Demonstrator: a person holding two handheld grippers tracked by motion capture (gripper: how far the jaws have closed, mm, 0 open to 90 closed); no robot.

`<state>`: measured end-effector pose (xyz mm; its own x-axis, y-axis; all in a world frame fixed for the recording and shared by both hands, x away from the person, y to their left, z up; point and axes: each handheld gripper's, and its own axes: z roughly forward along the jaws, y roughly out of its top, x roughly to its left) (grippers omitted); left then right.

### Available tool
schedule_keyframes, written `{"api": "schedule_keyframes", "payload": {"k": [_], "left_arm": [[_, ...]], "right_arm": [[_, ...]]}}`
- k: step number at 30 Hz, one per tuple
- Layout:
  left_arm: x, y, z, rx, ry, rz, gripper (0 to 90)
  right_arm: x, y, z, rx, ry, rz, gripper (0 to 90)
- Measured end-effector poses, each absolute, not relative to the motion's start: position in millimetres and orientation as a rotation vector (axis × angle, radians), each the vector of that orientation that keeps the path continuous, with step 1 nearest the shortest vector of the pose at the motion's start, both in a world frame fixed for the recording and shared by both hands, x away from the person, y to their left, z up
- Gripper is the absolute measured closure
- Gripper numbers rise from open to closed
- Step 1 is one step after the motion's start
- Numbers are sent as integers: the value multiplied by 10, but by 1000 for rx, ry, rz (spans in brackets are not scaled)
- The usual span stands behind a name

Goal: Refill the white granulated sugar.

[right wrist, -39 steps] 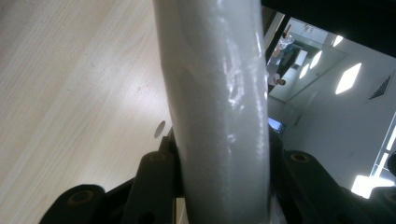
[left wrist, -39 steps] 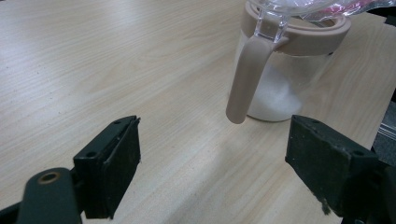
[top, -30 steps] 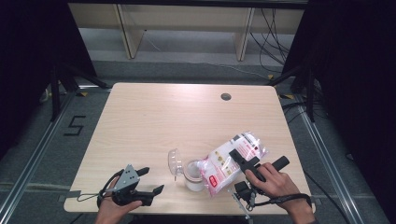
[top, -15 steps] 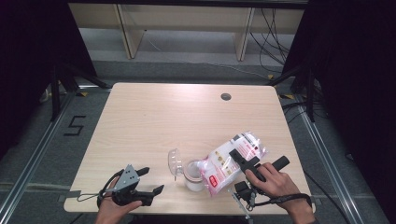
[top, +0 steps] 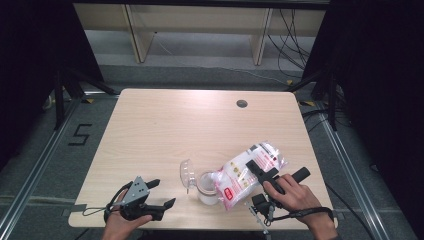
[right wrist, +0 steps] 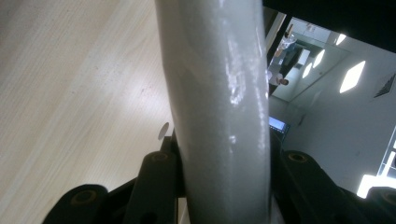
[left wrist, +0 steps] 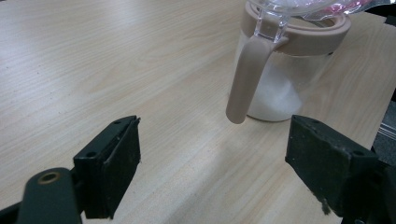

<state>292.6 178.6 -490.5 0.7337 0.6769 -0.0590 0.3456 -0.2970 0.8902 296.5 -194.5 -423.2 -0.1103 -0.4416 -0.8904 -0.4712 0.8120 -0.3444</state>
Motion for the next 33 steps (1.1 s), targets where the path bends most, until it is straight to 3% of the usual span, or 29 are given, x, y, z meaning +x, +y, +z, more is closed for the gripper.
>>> {"api": "schedule_keyframes", "payload": {"k": [33], "left_arm": [[2927, 1788, -4904, 1908, 786, 406, 173]], "right_arm": [[2973, -1951, -4227, -716, 1735, 30, 705]]}}
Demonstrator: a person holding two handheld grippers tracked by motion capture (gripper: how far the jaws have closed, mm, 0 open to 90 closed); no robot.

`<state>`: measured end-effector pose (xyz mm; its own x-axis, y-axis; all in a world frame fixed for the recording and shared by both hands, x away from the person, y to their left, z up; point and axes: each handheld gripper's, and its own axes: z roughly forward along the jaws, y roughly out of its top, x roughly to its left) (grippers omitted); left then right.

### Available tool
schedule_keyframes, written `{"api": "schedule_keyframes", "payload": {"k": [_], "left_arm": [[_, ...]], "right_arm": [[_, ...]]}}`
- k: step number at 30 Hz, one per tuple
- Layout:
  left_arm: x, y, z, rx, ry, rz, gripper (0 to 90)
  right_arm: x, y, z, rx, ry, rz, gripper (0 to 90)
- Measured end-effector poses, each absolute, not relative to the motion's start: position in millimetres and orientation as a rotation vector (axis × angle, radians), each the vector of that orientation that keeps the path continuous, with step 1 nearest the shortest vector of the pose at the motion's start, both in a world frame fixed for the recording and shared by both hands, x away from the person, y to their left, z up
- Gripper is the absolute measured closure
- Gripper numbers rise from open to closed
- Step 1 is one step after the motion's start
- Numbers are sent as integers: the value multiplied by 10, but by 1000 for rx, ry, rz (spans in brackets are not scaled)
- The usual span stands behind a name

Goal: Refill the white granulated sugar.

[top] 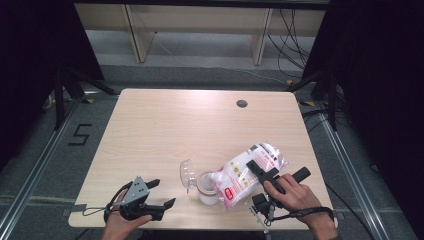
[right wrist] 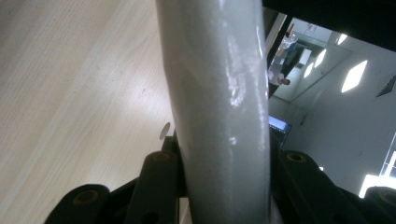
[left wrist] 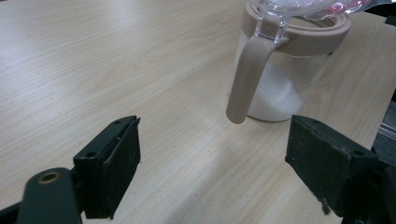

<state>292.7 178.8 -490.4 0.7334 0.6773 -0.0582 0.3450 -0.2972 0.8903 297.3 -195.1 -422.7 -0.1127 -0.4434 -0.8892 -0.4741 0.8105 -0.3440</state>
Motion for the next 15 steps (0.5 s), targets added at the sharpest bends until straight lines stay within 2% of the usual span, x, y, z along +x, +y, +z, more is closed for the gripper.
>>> {"api": "schedule_keyframes", "payload": {"k": [15], "left_arm": [[2924, 1785, -4905, 1908, 786, 404, 174]], "right_arm": [[2967, -1953, -4218, -712, 1742, 20, 708]]}}
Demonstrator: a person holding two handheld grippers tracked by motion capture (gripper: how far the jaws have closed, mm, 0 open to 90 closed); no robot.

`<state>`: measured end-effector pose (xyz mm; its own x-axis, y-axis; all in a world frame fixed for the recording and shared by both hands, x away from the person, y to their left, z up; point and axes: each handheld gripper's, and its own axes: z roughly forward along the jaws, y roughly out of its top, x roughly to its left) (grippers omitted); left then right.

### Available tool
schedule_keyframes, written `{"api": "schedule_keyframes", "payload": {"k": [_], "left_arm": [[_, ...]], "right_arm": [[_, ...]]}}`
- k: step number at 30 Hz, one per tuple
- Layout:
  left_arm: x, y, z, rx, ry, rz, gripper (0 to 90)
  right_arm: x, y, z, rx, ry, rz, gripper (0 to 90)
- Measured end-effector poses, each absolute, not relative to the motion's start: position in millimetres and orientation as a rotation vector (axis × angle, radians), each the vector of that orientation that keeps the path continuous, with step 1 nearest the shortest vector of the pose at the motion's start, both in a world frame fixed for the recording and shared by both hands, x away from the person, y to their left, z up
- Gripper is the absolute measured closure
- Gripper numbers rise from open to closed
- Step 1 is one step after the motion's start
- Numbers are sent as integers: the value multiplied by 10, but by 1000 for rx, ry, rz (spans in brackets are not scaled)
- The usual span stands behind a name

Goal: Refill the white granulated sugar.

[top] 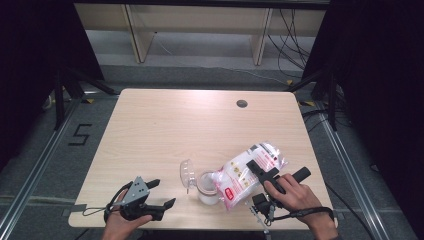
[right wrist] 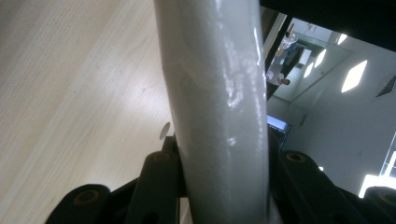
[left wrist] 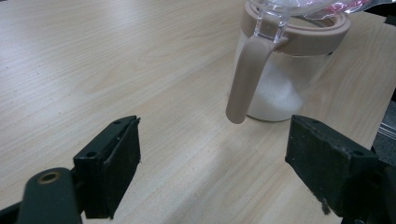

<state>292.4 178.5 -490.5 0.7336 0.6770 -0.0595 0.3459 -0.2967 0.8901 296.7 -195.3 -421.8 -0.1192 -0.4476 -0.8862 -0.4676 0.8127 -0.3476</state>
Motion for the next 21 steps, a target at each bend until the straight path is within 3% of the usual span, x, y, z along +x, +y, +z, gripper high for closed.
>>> {"api": "schedule_keyframes", "payload": {"k": [21], "left_arm": [[2925, 1782, -4906, 1900, 782, 400, 174]], "right_arm": [[2971, -1958, -4217, -712, 1746, 22, 709]]}}
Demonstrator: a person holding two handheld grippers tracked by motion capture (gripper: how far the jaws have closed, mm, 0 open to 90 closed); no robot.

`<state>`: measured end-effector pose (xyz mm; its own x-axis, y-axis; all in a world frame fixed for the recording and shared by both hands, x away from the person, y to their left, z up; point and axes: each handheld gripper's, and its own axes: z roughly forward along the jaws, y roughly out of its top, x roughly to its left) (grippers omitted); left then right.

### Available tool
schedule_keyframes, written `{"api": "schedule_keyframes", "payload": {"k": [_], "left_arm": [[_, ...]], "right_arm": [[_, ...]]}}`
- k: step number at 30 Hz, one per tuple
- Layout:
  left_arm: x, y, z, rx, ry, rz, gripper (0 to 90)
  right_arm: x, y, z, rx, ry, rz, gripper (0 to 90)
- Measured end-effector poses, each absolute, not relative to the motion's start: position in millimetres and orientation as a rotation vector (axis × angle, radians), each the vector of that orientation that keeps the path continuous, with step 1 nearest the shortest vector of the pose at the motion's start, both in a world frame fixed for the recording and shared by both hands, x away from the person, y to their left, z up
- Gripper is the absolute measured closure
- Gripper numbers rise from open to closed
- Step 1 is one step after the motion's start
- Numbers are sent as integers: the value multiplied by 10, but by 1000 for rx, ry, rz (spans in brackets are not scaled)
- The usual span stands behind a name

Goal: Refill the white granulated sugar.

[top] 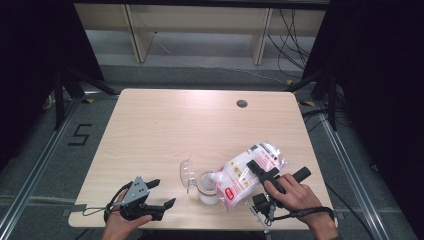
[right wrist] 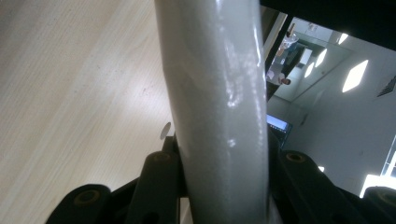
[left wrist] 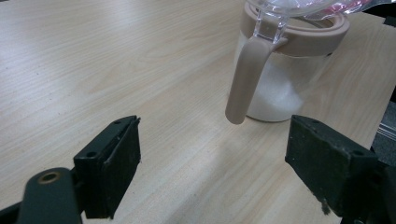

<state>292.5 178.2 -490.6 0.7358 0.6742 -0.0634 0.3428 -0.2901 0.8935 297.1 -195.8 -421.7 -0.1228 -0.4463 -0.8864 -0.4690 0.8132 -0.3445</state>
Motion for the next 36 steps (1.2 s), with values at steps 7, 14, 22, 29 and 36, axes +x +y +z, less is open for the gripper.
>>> {"api": "schedule_keyframes", "payload": {"k": [7, 14, 22, 29, 36], "left_arm": [[2926, 1781, -4908, 1901, 784, 399, 174], [2925, 1784, -4906, 1907, 785, 401, 174], [2924, 1786, -4902, 1914, 785, 410, 174], [2926, 1781, -4908, 1901, 784, 400, 174], [2926, 1782, -4907, 1902, 783, 401, 174]], "right_arm": [[2975, -1964, -4227, -706, 1743, 35, 711], [2977, -1965, -4227, -706, 1743, 35, 711], [2974, -1961, -4218, -710, 1745, 27, 712], [2977, -1963, -4221, -709, 1741, 32, 712], [2974, -1971, -4234, -687, 1753, 42, 713]]}}
